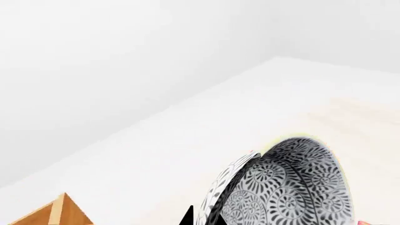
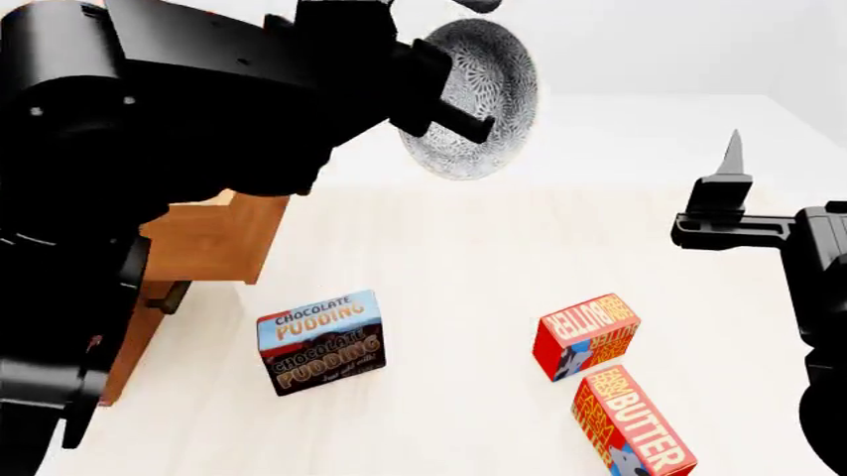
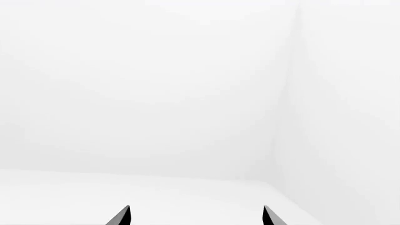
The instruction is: Put the bowl in the top drawer of the cabinet.
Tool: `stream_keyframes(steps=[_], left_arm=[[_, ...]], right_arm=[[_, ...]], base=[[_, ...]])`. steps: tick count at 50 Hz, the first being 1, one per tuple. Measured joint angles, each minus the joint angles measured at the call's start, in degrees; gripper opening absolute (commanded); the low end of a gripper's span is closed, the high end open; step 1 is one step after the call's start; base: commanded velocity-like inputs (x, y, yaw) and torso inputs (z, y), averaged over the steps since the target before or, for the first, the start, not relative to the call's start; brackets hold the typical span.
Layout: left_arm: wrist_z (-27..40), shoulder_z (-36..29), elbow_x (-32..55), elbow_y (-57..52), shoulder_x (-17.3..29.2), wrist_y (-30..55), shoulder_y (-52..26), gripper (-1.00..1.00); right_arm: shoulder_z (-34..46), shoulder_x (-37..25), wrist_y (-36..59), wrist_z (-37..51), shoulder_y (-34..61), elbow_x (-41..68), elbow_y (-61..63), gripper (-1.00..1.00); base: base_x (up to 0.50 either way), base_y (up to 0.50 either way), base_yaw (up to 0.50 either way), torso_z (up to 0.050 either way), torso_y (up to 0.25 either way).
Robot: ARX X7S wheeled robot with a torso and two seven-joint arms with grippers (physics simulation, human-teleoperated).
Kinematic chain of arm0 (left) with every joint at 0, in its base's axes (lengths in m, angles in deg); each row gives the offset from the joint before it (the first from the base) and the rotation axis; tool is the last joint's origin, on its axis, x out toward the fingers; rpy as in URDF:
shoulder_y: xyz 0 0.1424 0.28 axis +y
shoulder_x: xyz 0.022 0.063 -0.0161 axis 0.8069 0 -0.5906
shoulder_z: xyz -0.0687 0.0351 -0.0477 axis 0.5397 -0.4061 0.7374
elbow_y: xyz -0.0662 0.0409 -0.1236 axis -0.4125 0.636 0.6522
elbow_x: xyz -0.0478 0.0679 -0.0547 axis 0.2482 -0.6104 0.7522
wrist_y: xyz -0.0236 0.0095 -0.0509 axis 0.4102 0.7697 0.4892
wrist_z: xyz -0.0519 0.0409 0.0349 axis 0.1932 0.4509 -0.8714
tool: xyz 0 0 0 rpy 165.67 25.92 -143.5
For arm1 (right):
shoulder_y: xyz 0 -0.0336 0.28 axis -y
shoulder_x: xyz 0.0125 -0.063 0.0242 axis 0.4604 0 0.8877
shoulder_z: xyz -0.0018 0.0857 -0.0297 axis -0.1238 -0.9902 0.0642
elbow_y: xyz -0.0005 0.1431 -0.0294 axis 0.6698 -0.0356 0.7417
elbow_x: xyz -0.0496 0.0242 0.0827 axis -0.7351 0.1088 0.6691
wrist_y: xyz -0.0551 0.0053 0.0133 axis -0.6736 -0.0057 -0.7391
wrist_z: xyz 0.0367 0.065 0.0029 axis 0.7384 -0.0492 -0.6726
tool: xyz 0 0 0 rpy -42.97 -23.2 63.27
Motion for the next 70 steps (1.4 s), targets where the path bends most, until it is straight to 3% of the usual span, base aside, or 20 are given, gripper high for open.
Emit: stream_keyframes(steps=[31,49,70], left_arm=[[-2.84,2.99,-11.53,27.43,1.35,-11.15,-15.17,-1.0],[-3.58,4.16,-14.62,36.48,3.95,-15.91,-16.11,-1.0],[-2.72,6.02,-15.48,40.72,7.57,-19.46,-12.16,-1.0]], right_arm=[[0.75,-0.11,-0.95,0.75,-0.29,0.37,-0.75,1.0],[2.11,-0.07,-0.54,1.48,0.89,0.68,-1.28,1.0],[3.31,-0.06,-0.27,2.33,1.59,0.97,-1.61,1.0]], base=[[0.0,0.0,0.0,0.0,0.001],[0.0,0.0,0.0,0.0,0.0],[0.0,0.0,0.0,0.0,0.0]])
